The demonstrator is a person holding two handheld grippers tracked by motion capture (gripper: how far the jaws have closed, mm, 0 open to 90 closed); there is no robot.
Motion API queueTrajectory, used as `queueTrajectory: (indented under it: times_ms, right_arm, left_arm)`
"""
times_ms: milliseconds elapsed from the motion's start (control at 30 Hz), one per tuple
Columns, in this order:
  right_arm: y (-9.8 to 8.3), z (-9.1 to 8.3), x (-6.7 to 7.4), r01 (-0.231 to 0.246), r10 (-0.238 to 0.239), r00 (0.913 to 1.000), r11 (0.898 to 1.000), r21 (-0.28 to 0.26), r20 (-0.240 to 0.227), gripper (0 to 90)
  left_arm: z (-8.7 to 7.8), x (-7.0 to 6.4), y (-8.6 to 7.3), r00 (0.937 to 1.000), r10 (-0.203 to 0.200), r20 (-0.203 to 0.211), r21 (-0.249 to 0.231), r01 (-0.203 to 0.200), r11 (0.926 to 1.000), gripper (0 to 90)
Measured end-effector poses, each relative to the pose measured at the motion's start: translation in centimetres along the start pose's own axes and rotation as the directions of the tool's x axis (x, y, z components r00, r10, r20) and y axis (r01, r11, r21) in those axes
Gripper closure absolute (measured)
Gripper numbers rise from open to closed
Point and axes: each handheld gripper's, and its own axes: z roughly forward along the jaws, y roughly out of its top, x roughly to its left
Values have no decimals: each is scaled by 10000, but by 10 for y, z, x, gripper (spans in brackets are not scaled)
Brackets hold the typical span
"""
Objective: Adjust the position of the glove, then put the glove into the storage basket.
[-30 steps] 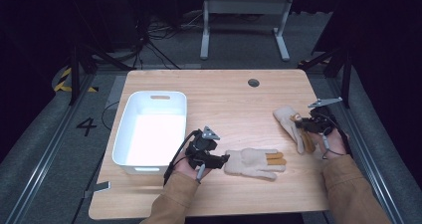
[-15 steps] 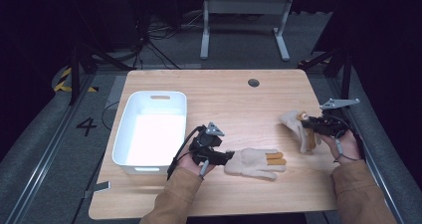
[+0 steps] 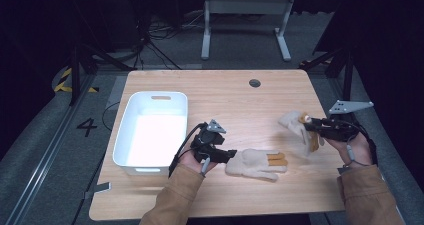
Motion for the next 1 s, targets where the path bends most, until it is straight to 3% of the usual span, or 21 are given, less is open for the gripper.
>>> queueTrajectory:
  times_ms: [133, 533, 800, 1000]
  right_arm:
    - [-1, -3, 4, 217, -233, 9984, 9993, -304, -521, 734]
    - [6, -11, 15, 821, -904, 9887, 9940, -726, -1195, 734]
    - [12, -8, 26, 1341, -1440, 9751, 9886, -687, -1689, 734]
    - [18, -4, 35, 1835, -1955, 9585, 9801, -761, -2073, 733]
  left_arm:
    - [-1, -1, 2, 10000, 45, 24, -42, -45, 10000, 394]
    - [-2, -2, 2, 10000, 69, -5, -58, -69, 10000, 394]
    - [-4, -1, 0, 10000, 28, -44, -130, -29, 9999, 394]
    - [-7, -1, -2, 9999, -13, -117, -112, 12, 9999, 394]
